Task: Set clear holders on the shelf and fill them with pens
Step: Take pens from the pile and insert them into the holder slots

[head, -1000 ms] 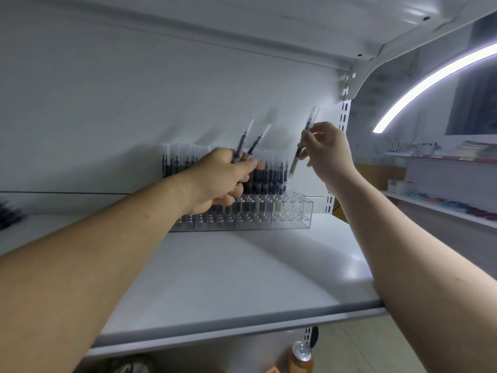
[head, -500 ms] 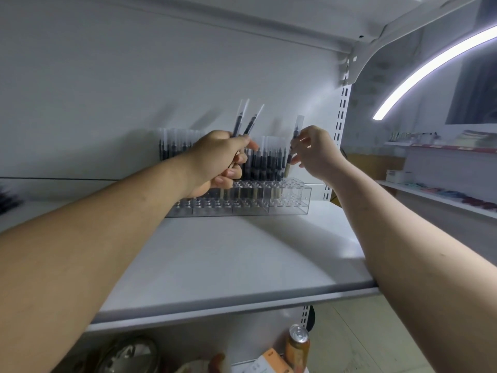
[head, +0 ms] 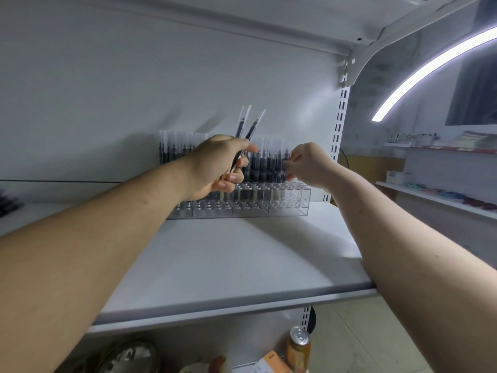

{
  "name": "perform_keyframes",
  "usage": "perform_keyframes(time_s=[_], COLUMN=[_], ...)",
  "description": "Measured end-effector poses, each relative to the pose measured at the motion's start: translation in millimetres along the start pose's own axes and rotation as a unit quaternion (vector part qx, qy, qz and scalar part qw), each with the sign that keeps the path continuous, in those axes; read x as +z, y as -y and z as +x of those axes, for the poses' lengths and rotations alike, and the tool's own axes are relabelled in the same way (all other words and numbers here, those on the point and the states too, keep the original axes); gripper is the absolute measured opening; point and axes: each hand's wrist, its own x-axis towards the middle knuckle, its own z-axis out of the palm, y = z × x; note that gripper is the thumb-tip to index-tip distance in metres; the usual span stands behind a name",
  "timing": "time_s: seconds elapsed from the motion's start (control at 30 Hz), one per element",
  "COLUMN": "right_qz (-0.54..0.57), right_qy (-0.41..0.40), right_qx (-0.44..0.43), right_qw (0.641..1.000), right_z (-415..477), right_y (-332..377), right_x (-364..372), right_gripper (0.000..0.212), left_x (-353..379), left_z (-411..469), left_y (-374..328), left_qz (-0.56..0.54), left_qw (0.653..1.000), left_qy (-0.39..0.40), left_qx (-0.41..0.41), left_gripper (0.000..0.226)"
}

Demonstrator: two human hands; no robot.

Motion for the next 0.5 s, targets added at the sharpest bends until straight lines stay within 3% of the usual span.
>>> perform_keyframes(time_s=[0.2,0.27,0.37,0.43,0.5], right_qz=[-0.006,0.028,0.091,0.197,0.311], right_qy=[-0.019,-0.070,-0.165,-0.139,-0.027], right_qx=[0.016,0.012,-0.062,-0.088,-0.088], right_qw=[1.000,0.997,0.980,0.966,0.946], right_z=[1,0,-4,-6,-10], right_y=[-1,2,15,21,27], right_x=[-7,-11,-16,-16,-14], right_gripper=[0.023,0.025,0.011,0.008,0.010], left_x=[-1,0,1,2,3], left_z=[2,1,1,-1,-1], left_y=[1,1,1,1,0], left_qz=[0.005,0.006,0.019,0.025,0.032], left_qw=[1.000,1.000,1.000,1.000,0.999], left_qy=[-0.005,-0.007,-0.002,0.000,-0.005], left_qx=[0.005,0.007,0.015,0.019,0.028], left_gripper=[0.032,0.031,0.030,0.030,0.029])
